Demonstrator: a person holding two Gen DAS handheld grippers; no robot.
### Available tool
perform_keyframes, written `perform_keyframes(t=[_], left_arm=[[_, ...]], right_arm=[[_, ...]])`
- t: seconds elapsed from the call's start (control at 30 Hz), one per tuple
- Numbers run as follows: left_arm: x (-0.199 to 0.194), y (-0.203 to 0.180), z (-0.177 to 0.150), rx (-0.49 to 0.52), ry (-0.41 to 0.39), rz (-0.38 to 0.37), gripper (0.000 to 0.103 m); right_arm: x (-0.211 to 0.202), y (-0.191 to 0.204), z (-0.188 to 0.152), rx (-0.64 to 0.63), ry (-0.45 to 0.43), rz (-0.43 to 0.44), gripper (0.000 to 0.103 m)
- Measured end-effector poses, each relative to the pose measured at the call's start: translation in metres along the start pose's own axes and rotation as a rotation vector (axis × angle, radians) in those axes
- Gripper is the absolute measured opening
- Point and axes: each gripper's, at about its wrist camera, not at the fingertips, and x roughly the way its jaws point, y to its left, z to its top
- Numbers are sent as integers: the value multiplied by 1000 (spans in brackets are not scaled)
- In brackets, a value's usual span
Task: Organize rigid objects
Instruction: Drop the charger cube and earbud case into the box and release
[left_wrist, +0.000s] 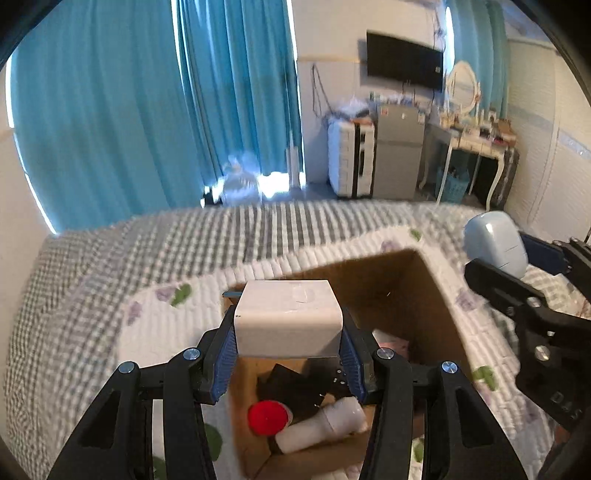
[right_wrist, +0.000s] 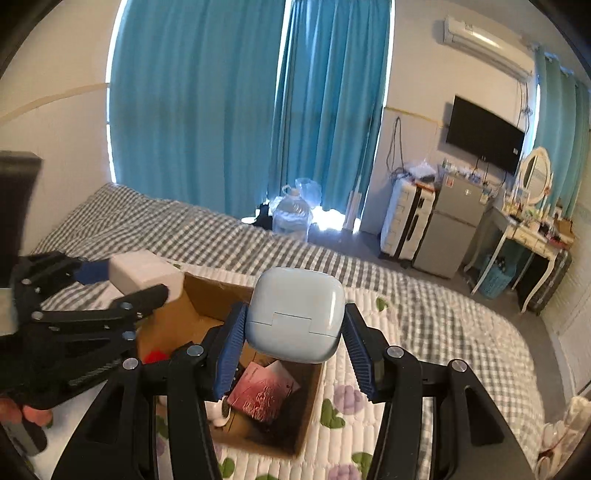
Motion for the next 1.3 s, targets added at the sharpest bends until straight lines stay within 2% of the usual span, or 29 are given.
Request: perform_keyframes(t=[0.2,0.37,0.4,0.5,0.8,1.03,1.2,1.3], left_arm=[[56,-18,-13,48,62,19,51],[64,-15,-17,47,58,1,51],[65,-15,-17,41,65,-3,54],[61,-12,-15,31,40,30,66],[23,10,-11,-8,-7,31,67],[16,23,-17,-9,-26,43,67],[19,23,-22,-6,-39,39,67],[17,24,-25,-6,-43,40,66]], right_arm=[[59,-15,-29,16,61,5,52],[80,-18,-41,23,79,22,52],[82,-19,-42,25,82,24,52],[79,-17,-44,29,82,22,52],[65,-10,-39,19,91,8,52],[107,7,-35,9,159,12,52],[126,7,-32,49,149,-21,52],[126,5,-32,62,157,14,61]])
